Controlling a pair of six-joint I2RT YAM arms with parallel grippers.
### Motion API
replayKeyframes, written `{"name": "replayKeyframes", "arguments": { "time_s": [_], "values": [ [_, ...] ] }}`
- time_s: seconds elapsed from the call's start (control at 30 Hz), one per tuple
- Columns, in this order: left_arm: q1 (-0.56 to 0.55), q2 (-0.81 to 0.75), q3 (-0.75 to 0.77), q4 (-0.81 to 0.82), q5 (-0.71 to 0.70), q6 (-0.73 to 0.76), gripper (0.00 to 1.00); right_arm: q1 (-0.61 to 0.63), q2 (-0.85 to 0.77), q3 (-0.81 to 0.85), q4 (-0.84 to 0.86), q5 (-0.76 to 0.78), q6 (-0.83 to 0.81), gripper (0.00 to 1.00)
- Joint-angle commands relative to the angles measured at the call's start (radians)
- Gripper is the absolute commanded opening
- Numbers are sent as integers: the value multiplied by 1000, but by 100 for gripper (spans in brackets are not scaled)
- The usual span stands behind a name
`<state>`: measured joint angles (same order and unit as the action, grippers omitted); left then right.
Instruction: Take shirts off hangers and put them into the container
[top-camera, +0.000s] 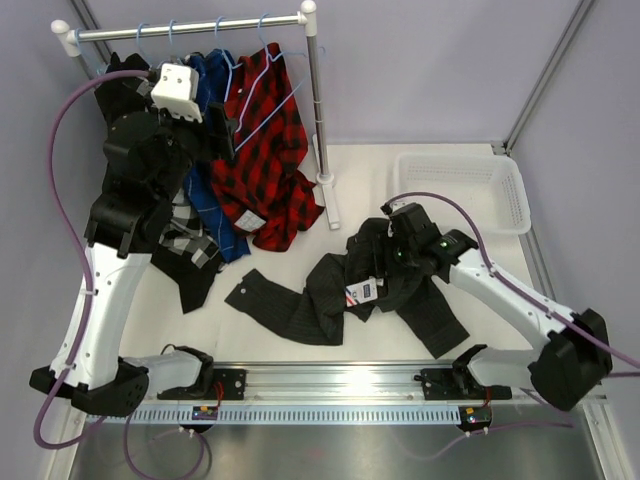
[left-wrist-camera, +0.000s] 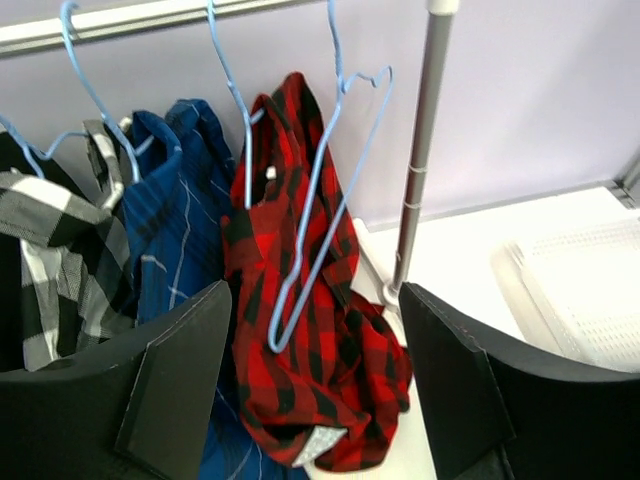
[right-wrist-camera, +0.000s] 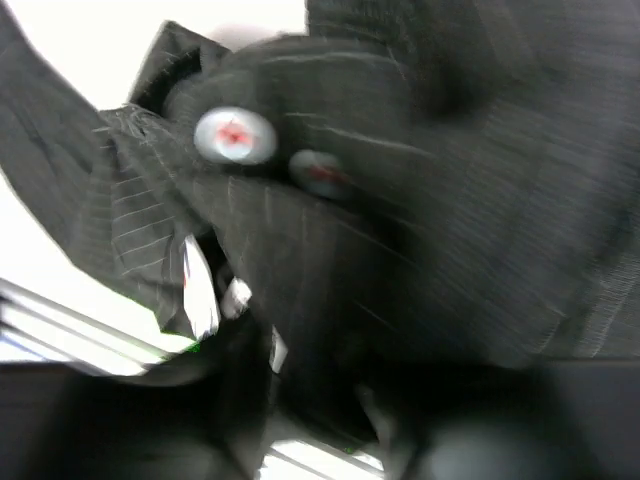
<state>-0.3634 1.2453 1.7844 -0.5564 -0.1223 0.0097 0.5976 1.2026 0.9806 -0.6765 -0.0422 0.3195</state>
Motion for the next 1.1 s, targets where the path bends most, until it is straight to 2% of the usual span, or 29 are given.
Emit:
{"name": "replayKeyframes", "arguments": {
  "time_s": [0.0,0.03,0.07,0.27,0.4,0.53,0.57,0.67,0.7,0.77,0.8,0.87,0.97,1.0,1.07],
  "values": [
    [1,-47,-75,18,59,-5,72,34,76,0,67,91,98,69],
    [1,-61,-112,18,56,-5,72,44,121,7,69,109,130,97],
    [0,-73,-127,18,55,-5,71,54,141,13,69,129,144,100],
    [1,-119,-195,-7,76,-5,70,129,337,104,35,290,280,99],
    [1,-135,-223,-10,82,-5,69,154,524,171,25,283,346,99],
    [1,-145,-232,-14,82,1,68,156,623,167,72,274,424,99],
    [1,-148,-230,-16,81,4,68,156,637,165,74,280,429,97],
    [1,-153,-230,-16,79,10,68,156,661,139,92,284,454,57],
    [1,-153,-229,-16,79,12,68,156,651,127,104,286,458,31],
    [1,-152,-229,-16,78,15,68,156,628,90,126,298,460,3],
    [1,-152,-230,-16,79,15,68,157,591,83,136,300,455,0],
    [1,-153,-230,-16,82,15,67,156,531,64,166,286,396,0],
    [1,-152,-230,-16,84,15,67,157,359,76,201,278,296,0],
    [0,-150,-230,-16,85,15,67,157,277,123,192,278,241,0],
    [1,-150,-226,-14,88,12,67,154,218,199,132,307,201,0]
  ]
}}
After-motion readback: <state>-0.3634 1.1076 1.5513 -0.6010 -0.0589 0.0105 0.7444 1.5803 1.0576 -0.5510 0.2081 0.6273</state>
